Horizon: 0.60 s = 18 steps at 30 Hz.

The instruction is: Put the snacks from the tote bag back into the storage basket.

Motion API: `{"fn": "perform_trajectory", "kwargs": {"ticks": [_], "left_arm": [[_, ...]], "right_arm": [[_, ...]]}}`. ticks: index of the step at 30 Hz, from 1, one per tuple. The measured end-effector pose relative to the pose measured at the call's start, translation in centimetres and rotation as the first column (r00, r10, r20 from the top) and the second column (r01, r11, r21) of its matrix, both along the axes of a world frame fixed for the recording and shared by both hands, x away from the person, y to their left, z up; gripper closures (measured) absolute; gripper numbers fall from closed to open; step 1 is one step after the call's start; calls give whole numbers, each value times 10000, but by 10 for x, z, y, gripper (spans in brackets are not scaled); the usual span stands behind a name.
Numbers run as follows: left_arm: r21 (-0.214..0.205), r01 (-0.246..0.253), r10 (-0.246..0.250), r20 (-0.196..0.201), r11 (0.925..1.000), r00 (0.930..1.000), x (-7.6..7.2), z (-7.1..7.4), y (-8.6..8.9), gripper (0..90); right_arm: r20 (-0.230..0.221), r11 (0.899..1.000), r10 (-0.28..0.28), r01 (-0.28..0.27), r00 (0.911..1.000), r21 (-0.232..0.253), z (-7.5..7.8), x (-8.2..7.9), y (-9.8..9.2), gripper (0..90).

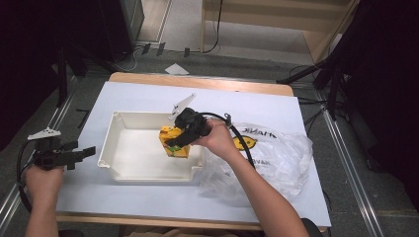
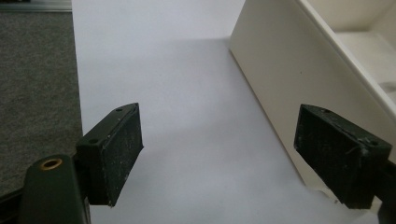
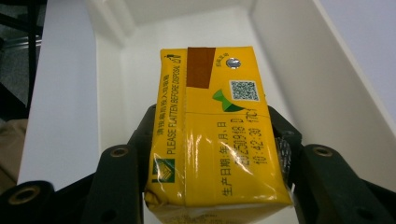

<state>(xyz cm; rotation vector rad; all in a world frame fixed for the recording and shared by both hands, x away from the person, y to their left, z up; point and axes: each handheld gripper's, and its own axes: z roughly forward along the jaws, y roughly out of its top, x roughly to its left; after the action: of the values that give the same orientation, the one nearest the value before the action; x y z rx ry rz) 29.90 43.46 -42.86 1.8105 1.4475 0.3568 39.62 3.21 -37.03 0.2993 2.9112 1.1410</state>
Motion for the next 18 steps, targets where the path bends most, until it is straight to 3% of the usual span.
{"fn": "perform_trajectory", "kwargs": {"ticks": [18], "left_arm": [[7,38,-38,5,10000,10000,1,0,-2,165]], "right_arm": [[104,9993,-148,151,9998,-339,-14,0,13,522]]}}
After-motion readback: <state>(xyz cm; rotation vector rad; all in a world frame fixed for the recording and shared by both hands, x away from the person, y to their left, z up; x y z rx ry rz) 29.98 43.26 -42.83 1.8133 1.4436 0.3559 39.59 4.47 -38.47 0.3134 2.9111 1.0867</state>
